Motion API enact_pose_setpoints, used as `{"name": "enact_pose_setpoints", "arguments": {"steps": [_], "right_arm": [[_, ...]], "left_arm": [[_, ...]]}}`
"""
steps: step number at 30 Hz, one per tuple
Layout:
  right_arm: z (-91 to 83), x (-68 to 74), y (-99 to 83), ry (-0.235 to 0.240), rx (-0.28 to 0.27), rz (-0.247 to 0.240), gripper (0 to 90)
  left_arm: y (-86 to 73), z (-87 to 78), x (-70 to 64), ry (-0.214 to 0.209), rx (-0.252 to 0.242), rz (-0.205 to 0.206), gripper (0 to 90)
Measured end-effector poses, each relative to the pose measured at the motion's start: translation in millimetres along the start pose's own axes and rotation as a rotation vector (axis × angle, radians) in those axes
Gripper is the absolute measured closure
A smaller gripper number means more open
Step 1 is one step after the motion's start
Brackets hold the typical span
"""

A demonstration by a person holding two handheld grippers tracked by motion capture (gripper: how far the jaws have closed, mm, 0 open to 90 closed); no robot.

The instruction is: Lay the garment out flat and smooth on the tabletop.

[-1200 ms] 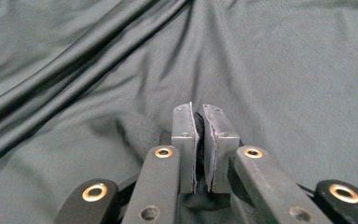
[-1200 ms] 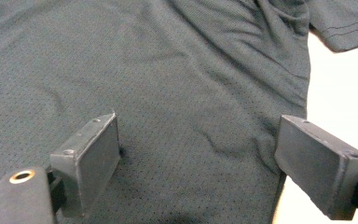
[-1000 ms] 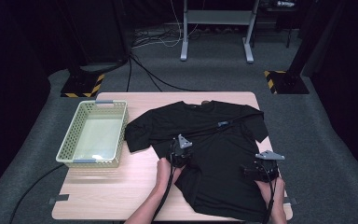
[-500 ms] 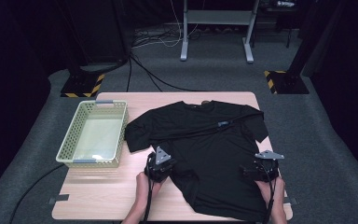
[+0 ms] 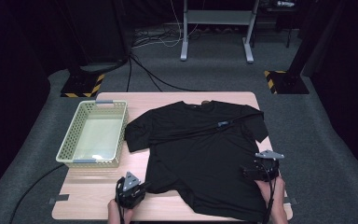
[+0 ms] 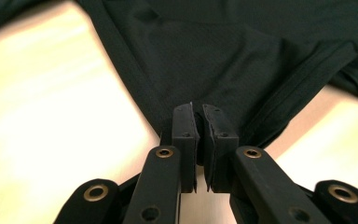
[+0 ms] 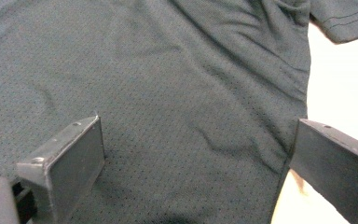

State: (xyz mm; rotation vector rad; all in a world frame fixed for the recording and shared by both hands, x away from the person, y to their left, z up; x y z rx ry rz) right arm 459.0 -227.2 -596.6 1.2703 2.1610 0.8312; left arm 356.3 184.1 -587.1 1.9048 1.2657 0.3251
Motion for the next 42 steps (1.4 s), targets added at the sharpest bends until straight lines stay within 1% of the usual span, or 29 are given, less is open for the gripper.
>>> {"name": "enact_pose_setpoints", "arguments": {"steps": [2, 3, 7, 8, 9, 10, 12, 13, 15, 16, 17, 18, 19, 20, 21, 23, 24, 25, 26, 27, 28, 29, 32, 34, 35, 37, 38, 42], "right_arm": [[0.1, -0.1, 0.0, -0.001, 0.004, 0.002, 1.3], [0.6, -0.5, 0.0, 0.002, 0.006, 0.001, 1.0], [0.9, -4.4, -1.2, 0.004, 0.017, 0.002, 0.0], [0.6, -5.6, -1.7, 0.005, 0.018, 0.001, 0.0], [0.2, -7.0, -2.2, 0.003, 0.019, 0.006, 0.0], [-0.2, -8.8, -2.9, 0.001, 0.019, 0.006, 0.0], [-0.7, -10.8, -3.7, 0.0, 0.019, 0.008, 0.0], [-0.8, -11.0, -3.7, 0.0, 0.02, 0.008, 0.0], [-1.0, -11.0, -3.7, 0.001, 0.027, 0.009, 0.0], [-1.9, -11.2, -4.0, 0.002, 0.029, 0.009, 0.0], [-4.3, -11.1, -3.2, 0.001, 0.015, 0.019, 0.0], [-8.0, -8.9, -1.1, 0.013, -0.012, 0.038, 0.0], [-11.0, -5.5, 0.8, 0.028, -0.029, 0.047, 0.0], [-11.8, -2.2, 1.1, 0.03, -0.022, 0.036, 0.0], [-10.7, 1.4, 0.1, 0.032, -0.003, 0.016, 0.0], [-5.1, 6.9, -3.5, 0.036, 0.032, -0.012, 0.0], [-4.4, 6.8, -3.5, 0.021, 0.029, -0.032, 0.0], [-4.7, 6.4, -3.8, 0.023, 0.034, -0.034, 0.0], [-5.3, 6.4, -4.3, 0.024, 0.037, -0.041, 0.0], [-6.2, 6.5, -5.1, 0.025, 0.038, -0.044, 0.0], [-7.1, 5.9, -6.2, 0.027, 0.037, -0.047, 0.0], [-8.4, 5.1, -7.6, 0.03, 0.037, -0.05, 0.0], [-13.5, 0.2, -13.5, 0.037, 0.047, -0.05, 0.0], [-16.7, -3.4, -17.7, 0.044, 0.049, -0.044, 0.0], [-18.1, -5.1, -19.2, 0.044, 0.051, -0.048, 0.0], [-20.6, -6.4, -21.6, 0.049, 0.055, -0.053, 0.0], [-21.3, -7.4, -23.1, 0.058, 0.06, -0.047, 0.0], [-23.4, -9.2, -25.3, 0.055, 0.054, -0.046, 0.0]], "left_arm": [[-8.7, -9.8, 0.6, -0.004, 0.003, -0.002, 84.5], [-13.0, -14.3, -0.2, -0.015, 0.005, -0.004, 84.5], [-30.2, -33.5, 2.6, -0.027, 0.03, 0.002, 84.5], [-33.5, -37.9, 3.7, -0.028, 0.039, 0.01, 84.5], [-36.7, -41.6, 4.3, -0.038, 0.05, 0.015, 84.4], [-38.7, -44.8, 5.5, -0.046, 0.058, 0.012, 84.4], [-41.9, -49.8, 6.5, -0.067, 0.083, 0.025, 83.8], [-41.4, -52.0, 7.6, -0.069, 0.089, 0.024, 82.2], [-36.1, -56.7, 6.8, -0.103, 0.105, 0.028, 67.8], [-29.4, -59.0, 6.6, -0.109, 0.091, 0.024, 62.1], [-20.5, -60.1, 7.4, -0.106, 0.07, 0.025, 52.5], [-10.5, -59.1, 9.3, -0.094, 0.053, 0.037, 46.8], [0.3, -54.4, 13.3, -0.063, 0.042, 0.049, 44.0], [11.0, -46.1, 17.0, -0.046, 0.039, 0.049, 38.7], [20.3, -34.8, 20.3, -0.032, 0.051, 0.058, 34.6], [35.2, -6.5, 27.5, 0.009, 0.077, 0.095, 31.1], [39.5, 7.9, 31.8, 0.035, 0.095, 0.105, 29.7], [41.9, 20.2, 35.3, 0.049, 0.109, 0.111, 27.7], [41.8, 31.4, 38.3, 0.069, 0.125, 0.133, 26.6], [40.8, 39.3, 40.3, 0.077, 0.13, 0.146, 25.6], [41.3, 42.7, 39.6, 0.049, 0.112, 0.116, 23.0], [40.9, 43.2, 40.2, 0.039, 0.105, 0.105, 22.9], [34.9, 37.6, 40.6, 0.034, 0.065, 0.103, 22.7], [29.1, 31.8, 40.4, 0.028, 0.046, 0.099, 22.8], [26.2, 28.9, 40.3, 0.023, 0.04, 0.105, 22.7], [21.1, 23.3, 39.2, 0.016, 0.043, 0.111, 22.8], [19.1, 21.5, 38.5, 0.011, 0.038, 0.112, 22.8], [14.8, 16.7, 38.6, 0.004, 0.033, 0.111, 22.6]]}}
Point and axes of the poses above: each handheld gripper's, and its own axes: z roughly forward along the jaws, y roughly out of its top, x roughly to its left, the point moved 10 cm from there along z, roughly forward along the jaws, and after that the axes turned 9 degrees about -z, right-handed, at the moved point
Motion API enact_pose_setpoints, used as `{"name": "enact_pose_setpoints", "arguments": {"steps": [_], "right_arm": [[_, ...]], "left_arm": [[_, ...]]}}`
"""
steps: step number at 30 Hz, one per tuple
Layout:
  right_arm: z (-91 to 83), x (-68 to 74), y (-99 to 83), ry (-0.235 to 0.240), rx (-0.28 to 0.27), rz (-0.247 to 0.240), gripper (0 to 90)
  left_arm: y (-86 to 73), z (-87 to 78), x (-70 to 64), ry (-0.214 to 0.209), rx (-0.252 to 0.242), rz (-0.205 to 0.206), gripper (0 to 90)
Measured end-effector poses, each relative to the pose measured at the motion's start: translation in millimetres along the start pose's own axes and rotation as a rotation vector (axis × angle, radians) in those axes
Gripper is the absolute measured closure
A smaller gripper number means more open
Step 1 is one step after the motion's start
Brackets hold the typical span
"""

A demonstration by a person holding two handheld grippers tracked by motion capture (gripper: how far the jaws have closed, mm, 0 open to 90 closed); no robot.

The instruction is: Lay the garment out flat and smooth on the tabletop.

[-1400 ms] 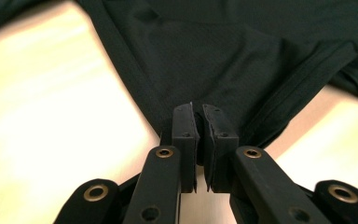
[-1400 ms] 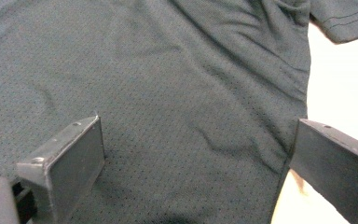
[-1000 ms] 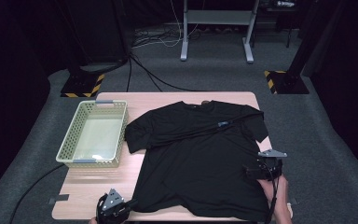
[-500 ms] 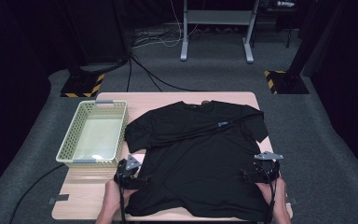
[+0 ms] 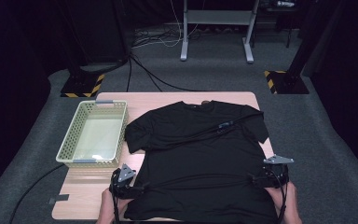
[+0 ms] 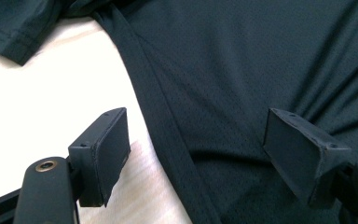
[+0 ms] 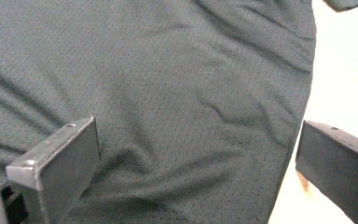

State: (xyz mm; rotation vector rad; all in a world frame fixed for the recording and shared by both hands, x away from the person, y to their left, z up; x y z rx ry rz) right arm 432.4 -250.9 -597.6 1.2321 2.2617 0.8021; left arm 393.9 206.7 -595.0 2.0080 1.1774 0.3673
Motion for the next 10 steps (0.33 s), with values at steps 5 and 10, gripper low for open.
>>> {"name": "enact_pose_setpoints", "arguments": {"steps": [5, 10], "right_arm": [[-0.5, -0.5, -0.3, 0.0, -0.018, 0.005, 0.0], [-11.0, -2.7, 5.5, 0.017, -0.132, 0.029, 0.0]], "left_arm": [[-0.1, -0.3, 1.9, -0.021, 0.004, -0.037, 14.4], [0.3, 0.6, 5.5, -0.011, 0.008, -0.068, 7.9]]}}
Point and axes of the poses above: each handheld gripper's, and its own axes: z roughly forward along the jaws, y roughly out of its top, x roughly to its left, the point moved 10 cm from there along z, roughly forward along the jaws, and after that the axes turned 9 degrees about -z, right-handed, at the moved point
